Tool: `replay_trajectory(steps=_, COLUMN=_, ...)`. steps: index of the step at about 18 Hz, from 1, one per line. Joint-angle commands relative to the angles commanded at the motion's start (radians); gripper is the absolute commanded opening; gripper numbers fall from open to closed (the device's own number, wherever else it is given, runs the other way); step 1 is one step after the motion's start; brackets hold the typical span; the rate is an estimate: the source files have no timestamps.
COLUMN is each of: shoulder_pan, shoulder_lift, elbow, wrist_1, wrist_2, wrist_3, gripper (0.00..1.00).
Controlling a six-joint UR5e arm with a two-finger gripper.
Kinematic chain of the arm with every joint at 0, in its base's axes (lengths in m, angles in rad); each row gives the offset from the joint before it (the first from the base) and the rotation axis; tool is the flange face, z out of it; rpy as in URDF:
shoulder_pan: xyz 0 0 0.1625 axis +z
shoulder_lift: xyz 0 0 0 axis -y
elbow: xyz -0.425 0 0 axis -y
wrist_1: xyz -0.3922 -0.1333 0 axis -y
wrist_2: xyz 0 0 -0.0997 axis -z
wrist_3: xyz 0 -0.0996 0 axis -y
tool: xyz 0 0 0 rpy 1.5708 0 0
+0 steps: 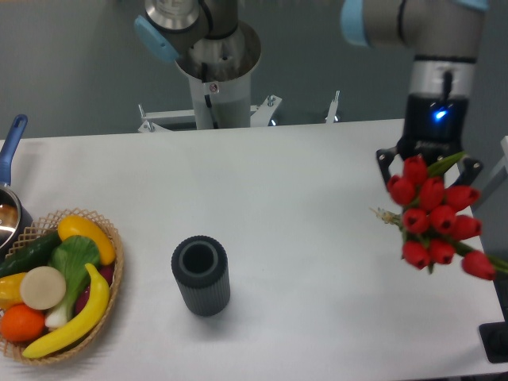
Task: Place the flowers on the table
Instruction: 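Carry the red tulip bunch in the gripper and lower it onto the table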
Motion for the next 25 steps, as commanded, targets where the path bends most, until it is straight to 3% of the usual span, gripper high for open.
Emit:
replay_trajectory(steps=6, shoulder_pan=-0.114, shoulder_lift=-0.089, elbow=-0.012, wrist_1=0.0, wrist_2=0.258, wrist_3=0.028, gripper=0.41)
replay_trajectory(steps=18, shoulder_pan=-0.19, shoulder_lift=-0.301, elbow=0.022, wrist_1=0.005, wrist_2=0.389, wrist_3=0.031, gripper=0.42)
replay_trajectory(steps=22, shoulder_pan=-0.194, shoulder_lift=-0.33, elbow=0.041, wrist_1=0.008, wrist_2=0.387, wrist_3=0.034, gripper=0.56)
replay_trajectory(steps=24, shoulder_pan=-0.197, shoulder_lift=-0.335, elbow=0.048, wrist_1=0.008, wrist_2=0.387, wrist_3=0.046, gripper=0.87)
replay_trajectory(steps=25, shoulder_pan=-0.197, shoulder_lift=-0.329, elbow=0.048, wrist_1=0.008, wrist_2=0.387, wrist_3=0.073, gripper=0.92)
